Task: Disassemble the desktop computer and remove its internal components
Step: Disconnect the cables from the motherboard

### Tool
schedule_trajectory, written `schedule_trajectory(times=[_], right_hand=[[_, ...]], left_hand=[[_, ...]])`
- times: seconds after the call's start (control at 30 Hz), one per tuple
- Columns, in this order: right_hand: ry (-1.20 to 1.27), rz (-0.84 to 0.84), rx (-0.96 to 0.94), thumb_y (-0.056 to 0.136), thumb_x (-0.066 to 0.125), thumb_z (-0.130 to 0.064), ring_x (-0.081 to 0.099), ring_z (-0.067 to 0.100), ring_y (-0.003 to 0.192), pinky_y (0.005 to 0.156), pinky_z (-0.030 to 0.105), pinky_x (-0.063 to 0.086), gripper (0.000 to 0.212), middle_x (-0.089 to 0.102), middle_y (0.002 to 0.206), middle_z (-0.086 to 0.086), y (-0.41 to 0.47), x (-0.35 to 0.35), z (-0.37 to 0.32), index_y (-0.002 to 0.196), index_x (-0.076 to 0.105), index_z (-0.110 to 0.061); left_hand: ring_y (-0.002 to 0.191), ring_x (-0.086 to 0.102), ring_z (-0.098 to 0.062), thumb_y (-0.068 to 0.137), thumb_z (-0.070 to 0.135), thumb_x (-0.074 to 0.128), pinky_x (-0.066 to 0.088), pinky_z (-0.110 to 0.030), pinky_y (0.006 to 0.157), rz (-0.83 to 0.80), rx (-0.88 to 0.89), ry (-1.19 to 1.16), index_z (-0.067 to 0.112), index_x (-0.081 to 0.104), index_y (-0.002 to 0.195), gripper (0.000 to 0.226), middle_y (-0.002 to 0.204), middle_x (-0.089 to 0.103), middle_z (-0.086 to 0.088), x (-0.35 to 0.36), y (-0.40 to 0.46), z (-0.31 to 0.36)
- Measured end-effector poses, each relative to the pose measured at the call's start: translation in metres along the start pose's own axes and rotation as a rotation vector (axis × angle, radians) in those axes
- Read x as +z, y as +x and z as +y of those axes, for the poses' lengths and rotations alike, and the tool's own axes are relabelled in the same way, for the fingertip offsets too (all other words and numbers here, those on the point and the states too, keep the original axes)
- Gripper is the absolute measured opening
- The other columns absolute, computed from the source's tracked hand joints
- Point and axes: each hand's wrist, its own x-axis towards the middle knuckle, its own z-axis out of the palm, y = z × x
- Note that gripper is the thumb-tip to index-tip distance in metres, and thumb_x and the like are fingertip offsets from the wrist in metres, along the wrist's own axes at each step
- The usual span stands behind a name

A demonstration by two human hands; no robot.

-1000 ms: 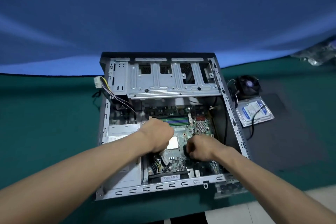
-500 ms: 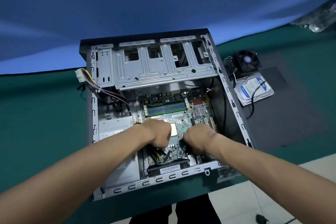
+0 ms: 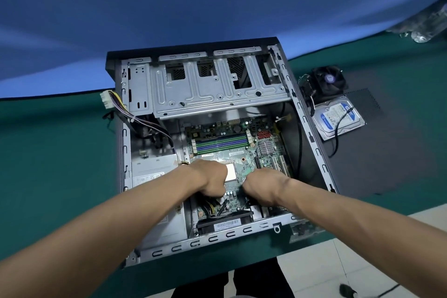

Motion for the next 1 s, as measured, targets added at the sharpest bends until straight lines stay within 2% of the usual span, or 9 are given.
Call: schedule_trajectory(times=[0.17, 0.23, 0.37, 0.5, 0.6, 0.7, 0.77, 0.87, 1.0], right_hand=[[-0.052, -0.019, 0.006, 0.09, 0.058, -0.006, 0.062, 0.021, 0.076, 0.082, 0.032, 0.055, 0.008, 0.057, 0.078, 0.003, 0.002, 0.003, -0.001, 0.097, 0.062, -0.007], [-0.179, -0.034, 0.013, 0.092, 0.057, -0.01, 0.059, 0.018, 0.069, 0.068, 0.028, 0.053, 0.004, 0.055, 0.076, 0.002, 0.001, 0.005, -0.003, 0.095, 0.058, -0.007], [-0.366, -0.044, 0.064, 0.097, 0.049, -0.014, 0.039, 0.009, 0.047, 0.042, 0.022, 0.031, 0.018, 0.05, 0.067, 0.001, -0.002, 0.009, -0.006, 0.079, 0.052, -0.01], [-0.275, -0.081, 0.049, 0.097, 0.048, -0.011, 0.049, 0.01, 0.054, 0.049, 0.021, 0.042, 0.017, 0.05, 0.069, 0.005, 0.003, 0.012, -0.001, 0.082, 0.052, -0.011], [-0.191, -0.088, -0.007, 0.098, 0.048, -0.013, 0.056, 0.016, 0.069, 0.067, 0.021, 0.049, 0.012, 0.047, 0.069, 0.005, 0.003, 0.011, 0.0, 0.087, 0.054, -0.011], [-0.139, -0.061, -0.047, 0.098, 0.049, -0.014, 0.054, 0.019, 0.071, 0.068, 0.021, 0.044, 0.024, 0.045, 0.066, 0.002, -0.004, 0.006, 0.001, 0.074, 0.047, -0.012], [-0.063, -0.033, -0.024, 0.096, 0.049, -0.01, 0.055, 0.02, 0.074, 0.071, 0.027, 0.05, 0.015, 0.052, 0.073, 0.001, -0.009, 0.007, 0.006, 0.083, 0.054, -0.005], [0.079, 0.018, 0.045, 0.093, 0.052, -0.012, 0.057, 0.02, 0.078, 0.077, 0.029, 0.051, 0.011, 0.06, 0.088, 0.002, -0.017, 0.01, 0.014, 0.1, 0.06, -0.008], [0.24, 0.178, 0.04, 0.089, 0.054, -0.018, 0.051, 0.018, 0.078, 0.07, 0.027, 0.04, 0.021, 0.062, 0.095, 0.0, -0.016, 0.007, 0.008, 0.11, 0.053, -0.018]], left_hand=[[0.074, 0.062, -0.016, 0.086, 0.014, 0.058, 0.048, -0.026, 0.059, -0.097, -0.033, -0.052, 0.011, 0.07, 0.09, 0.013, 0.08, 0.066, 0.0, 0.006, 0.001, -0.002], [0.076, 0.068, -0.018, 0.087, 0.015, 0.061, 0.056, -0.03, 0.07, -0.185, -0.074, -0.092, 0.006, 0.069, 0.091, 0.013, 0.083, 0.071, -0.005, 0.011, 0.001, -0.004], [0.062, 0.065, -0.019, 0.091, 0.02, 0.06, 0.057, -0.035, 0.076, -0.276, -0.168, -0.209, -0.001, 0.066, 0.091, 0.022, 0.073, 0.068, -0.01, 0.015, 0.004, -0.002], [0.064, 0.062, -0.017, 0.094, 0.028, 0.056, 0.053, -0.035, 0.086, -0.354, -0.246, -0.248, -0.003, 0.062, 0.099, 0.032, 0.061, 0.062, -0.006, 0.017, 0.008, 0.004], [0.05, 0.054, -0.013, 0.097, 0.021, 0.05, 0.053, -0.033, 0.075, -0.397, -0.279, -0.232, -0.006, 0.058, 0.104, 0.029, 0.059, 0.058, -0.007, 0.021, 0.01, 0.011], [0.042, 0.05, -0.013, 0.099, 0.015, 0.044, 0.047, -0.027, 0.049, -0.42, -0.294, -0.237, -0.009, 0.053, 0.112, 0.028, 0.061, 0.055, -0.008, 0.024, 0.016, 0.011], [0.029, 0.046, -0.011, 0.099, 0.012, 0.04, 0.041, -0.022, 0.037, -0.446, -0.312, -0.231, -0.007, 0.054, 0.1, 0.024, 0.052, 0.053, -0.008, 0.025, 0.017, 0.011], [0.02, 0.04, -0.013, 0.099, 0.013, 0.033, 0.038, -0.024, 0.037, -0.48, -0.346, -0.21, -0.001, 0.048, 0.073, 0.033, 0.03, 0.046, -0.003, 0.027, 0.016, 0.014], [0.021, 0.044, -0.016, 0.101, 0.016, 0.029, 0.038, -0.015, 0.033, -0.529, -0.422, -0.251, -0.001, 0.05, 0.084, 0.032, 0.032, 0.05, -0.006, 0.031, 0.015, 0.016]])
